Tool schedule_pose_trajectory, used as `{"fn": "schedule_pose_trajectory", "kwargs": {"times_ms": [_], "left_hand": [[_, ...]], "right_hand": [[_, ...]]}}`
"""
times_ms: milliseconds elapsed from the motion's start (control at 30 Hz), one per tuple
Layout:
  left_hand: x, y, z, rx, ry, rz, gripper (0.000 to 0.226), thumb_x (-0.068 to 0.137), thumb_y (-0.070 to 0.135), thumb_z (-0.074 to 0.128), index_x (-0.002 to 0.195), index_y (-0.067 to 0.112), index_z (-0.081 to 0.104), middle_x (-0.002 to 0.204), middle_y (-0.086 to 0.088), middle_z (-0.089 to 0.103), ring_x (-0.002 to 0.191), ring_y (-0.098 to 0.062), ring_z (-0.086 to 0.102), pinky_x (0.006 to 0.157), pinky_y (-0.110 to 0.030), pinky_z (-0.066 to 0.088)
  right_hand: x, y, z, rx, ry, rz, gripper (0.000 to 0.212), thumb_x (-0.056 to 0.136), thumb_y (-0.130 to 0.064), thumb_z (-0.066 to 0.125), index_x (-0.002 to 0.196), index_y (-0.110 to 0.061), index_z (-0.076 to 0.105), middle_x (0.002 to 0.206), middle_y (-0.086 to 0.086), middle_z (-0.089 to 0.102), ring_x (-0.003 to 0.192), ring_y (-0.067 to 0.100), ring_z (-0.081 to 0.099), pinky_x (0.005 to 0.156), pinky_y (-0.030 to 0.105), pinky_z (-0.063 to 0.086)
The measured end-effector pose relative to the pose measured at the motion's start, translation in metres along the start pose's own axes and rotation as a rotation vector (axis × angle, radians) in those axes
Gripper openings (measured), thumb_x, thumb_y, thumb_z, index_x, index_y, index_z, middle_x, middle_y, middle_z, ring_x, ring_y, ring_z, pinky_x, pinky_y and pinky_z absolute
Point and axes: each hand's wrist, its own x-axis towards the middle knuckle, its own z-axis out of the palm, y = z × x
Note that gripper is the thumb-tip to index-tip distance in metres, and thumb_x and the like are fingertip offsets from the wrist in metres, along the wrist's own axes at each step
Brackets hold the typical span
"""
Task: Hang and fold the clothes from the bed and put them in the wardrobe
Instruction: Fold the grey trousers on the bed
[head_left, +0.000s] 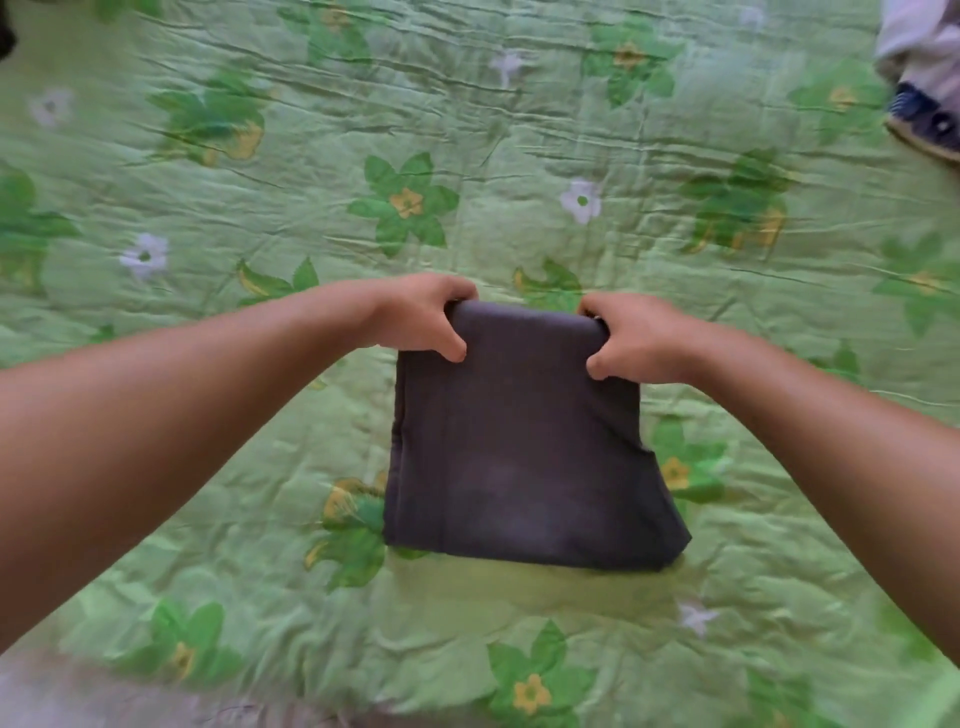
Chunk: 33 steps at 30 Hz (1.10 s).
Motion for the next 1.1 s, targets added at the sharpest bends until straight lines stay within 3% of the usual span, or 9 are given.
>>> {"fn": "schedule_pose_trajectory", "kwargs": {"times_ms": [100, 233, 400, 500, 633, 800, 900, 967, 1100], "left_hand": [[-0.021, 0.021, -0.015, 0.149, 0.044, 0.064, 0.022, 0.075, 0.016, 0.073, 0.089, 0.018, 0.057, 0.082, 0.002, 0.057, 0.079, -0.023, 0.055, 0.059, -0.03, 0.04], [-0.061, 0.053, -0.067, 0.178, 0.47, 0.242, 0.024, 0.075, 0.02, 0.073, 0.091, 0.024, 0.056, 0.076, 0.01, 0.053, 0.077, -0.021, 0.052, 0.057, -0.02, 0.036], [-0.101, 0.063, -0.06, 0.376, 0.78, 0.401, 0.022, 0.069, 0.022, 0.063, 0.085, 0.026, 0.049, 0.084, 0.002, 0.055, 0.073, -0.029, 0.051, 0.057, -0.036, 0.043], [-0.096, 0.035, 0.013, 0.548, 0.703, 0.321, 0.02, 0.077, 0.024, 0.057, 0.095, 0.018, 0.06, 0.101, -0.008, 0.058, 0.089, -0.035, 0.057, 0.07, -0.044, 0.048], [-0.085, -0.009, 0.094, 0.627, 0.263, 0.017, 0.05, 0.082, 0.045, 0.065, 0.127, 0.026, 0.058, 0.142, -0.003, 0.046, 0.136, -0.03, 0.041, 0.101, -0.041, 0.039], [-0.044, -0.017, 0.104, 0.389, 0.708, 0.103, 0.047, 0.093, 0.043, 0.045, 0.128, 0.018, 0.064, 0.148, -0.016, 0.047, 0.141, -0.037, 0.039, 0.107, -0.053, 0.042], [-0.005, -0.013, 0.096, 0.452, 0.736, -0.024, 0.065, 0.097, 0.053, 0.036, 0.156, 0.027, 0.032, 0.167, -0.016, 0.009, 0.155, -0.034, 0.004, 0.121, -0.055, 0.018], [0.016, -0.025, 0.092, 0.512, 0.699, -0.09, 0.078, 0.095, 0.063, 0.034, 0.161, 0.028, 0.013, 0.167, -0.019, -0.009, 0.154, -0.034, -0.01, 0.123, -0.055, 0.006], [0.04, -0.049, 0.087, 0.52, 0.641, -0.103, 0.088, 0.089, 0.073, 0.026, 0.161, 0.03, 0.0, 0.166, -0.019, -0.014, 0.154, -0.032, -0.015, 0.124, -0.053, 0.001]], "right_hand": [[-0.024, -0.005, -0.025, -0.032, 0.006, -0.056, 0.025, 0.077, -0.014, 0.071, 0.078, -0.021, 0.048, 0.079, -0.004, 0.053, 0.09, 0.03, 0.058, 0.057, 0.033, 0.036], [-0.057, -0.017, -0.094, -0.058, 0.488, -0.173, 0.016, 0.077, -0.018, 0.064, 0.083, -0.025, 0.051, 0.083, 0.0, 0.053, 0.089, 0.032, 0.059, 0.068, 0.038, 0.044], [-0.09, -0.028, -0.105, -0.168, 0.716, -0.368, 0.027, 0.071, -0.024, 0.063, 0.098, -0.023, 0.056, 0.089, 0.005, 0.051, 0.08, 0.032, 0.051, 0.065, 0.04, 0.046], [-0.089, -0.025, -0.023, -0.355, 0.624, -0.26, 0.032, 0.076, -0.016, 0.065, 0.107, -0.015, 0.058, 0.101, 0.012, 0.053, 0.093, 0.038, 0.053, 0.073, 0.045, 0.046], [-0.082, -0.011, 0.079, -0.407, 0.111, -0.063, 0.063, 0.093, -0.045, 0.054, 0.15, -0.023, 0.036, 0.151, 0.016, 0.033, 0.139, 0.034, 0.034, 0.107, 0.046, 0.036], [-0.037, -0.01, 0.092, -0.182, 0.588, -0.152, 0.048, 0.094, -0.047, 0.047, 0.124, -0.015, 0.066, 0.133, 0.019, 0.056, 0.121, 0.041, 0.055, 0.09, 0.05, 0.051], [0.007, -0.018, 0.08, -0.238, 0.571, -0.122, 0.065, 0.099, -0.056, 0.041, 0.155, -0.022, 0.038, 0.165, 0.016, 0.022, 0.152, 0.038, 0.019, 0.117, 0.06, 0.023], [0.036, -0.016, 0.079, -0.298, 0.558, -0.087, 0.08, 0.095, -0.069, 0.031, 0.162, -0.028, 0.014, 0.169, 0.012, -0.003, 0.155, 0.036, -0.004, 0.12, 0.064, 0.005], [0.07, -0.004, 0.09, -0.268, 0.532, -0.037, 0.09, 0.089, -0.081, 0.021, 0.161, -0.033, -0.004, 0.168, 0.01, -0.014, 0.154, 0.035, -0.015, 0.119, 0.067, -0.001]]}}
